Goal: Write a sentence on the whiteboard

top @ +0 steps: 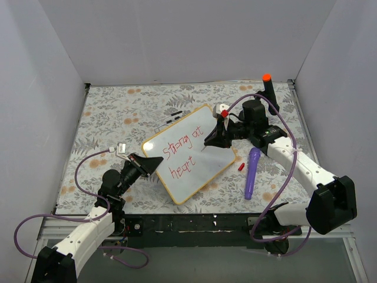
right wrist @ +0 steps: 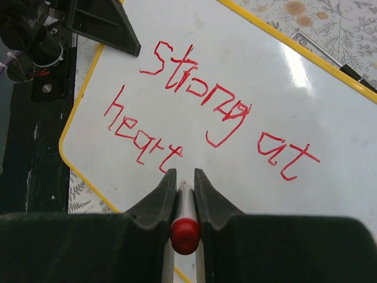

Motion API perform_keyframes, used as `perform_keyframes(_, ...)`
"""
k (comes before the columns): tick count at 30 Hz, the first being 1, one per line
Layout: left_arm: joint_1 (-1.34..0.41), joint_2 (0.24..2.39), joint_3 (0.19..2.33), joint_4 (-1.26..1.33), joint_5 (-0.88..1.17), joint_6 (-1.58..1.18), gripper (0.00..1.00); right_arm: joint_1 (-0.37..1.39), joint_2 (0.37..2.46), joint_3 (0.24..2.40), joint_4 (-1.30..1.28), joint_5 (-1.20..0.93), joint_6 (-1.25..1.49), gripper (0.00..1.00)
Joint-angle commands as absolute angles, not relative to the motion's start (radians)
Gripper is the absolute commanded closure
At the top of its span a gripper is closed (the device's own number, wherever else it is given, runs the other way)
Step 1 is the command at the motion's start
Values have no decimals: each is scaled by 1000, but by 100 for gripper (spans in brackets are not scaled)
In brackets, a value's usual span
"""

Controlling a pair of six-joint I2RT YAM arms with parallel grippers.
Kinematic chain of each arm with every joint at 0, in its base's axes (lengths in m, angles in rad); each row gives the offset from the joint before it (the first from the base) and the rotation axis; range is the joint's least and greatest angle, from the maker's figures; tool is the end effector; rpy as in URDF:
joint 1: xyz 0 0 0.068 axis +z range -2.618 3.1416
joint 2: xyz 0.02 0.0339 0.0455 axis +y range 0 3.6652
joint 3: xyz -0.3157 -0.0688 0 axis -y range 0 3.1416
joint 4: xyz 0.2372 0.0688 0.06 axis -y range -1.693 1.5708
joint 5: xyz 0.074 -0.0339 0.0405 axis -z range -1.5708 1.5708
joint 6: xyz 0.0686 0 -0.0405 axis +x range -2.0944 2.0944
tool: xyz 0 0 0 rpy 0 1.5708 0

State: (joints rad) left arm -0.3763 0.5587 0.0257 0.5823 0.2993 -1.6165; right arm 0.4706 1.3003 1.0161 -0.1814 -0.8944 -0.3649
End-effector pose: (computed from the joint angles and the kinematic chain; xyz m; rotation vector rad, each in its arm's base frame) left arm 0.1102 -0.0653 0.2189 -0.8172 1.6370 -1.7419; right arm 0.2294 0.1767 0.3563 -1.2810 1.5046 0.9693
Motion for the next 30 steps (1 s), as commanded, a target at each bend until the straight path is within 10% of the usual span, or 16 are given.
perform_keyframes(1,-379,526,2,749,285,-1666,100,462,1285,1003,-143,-920,-359,99)
perform_keyframes(30,-379,522,3,742,282,-1677,100,446,1278,994,-135,-939,-357,99)
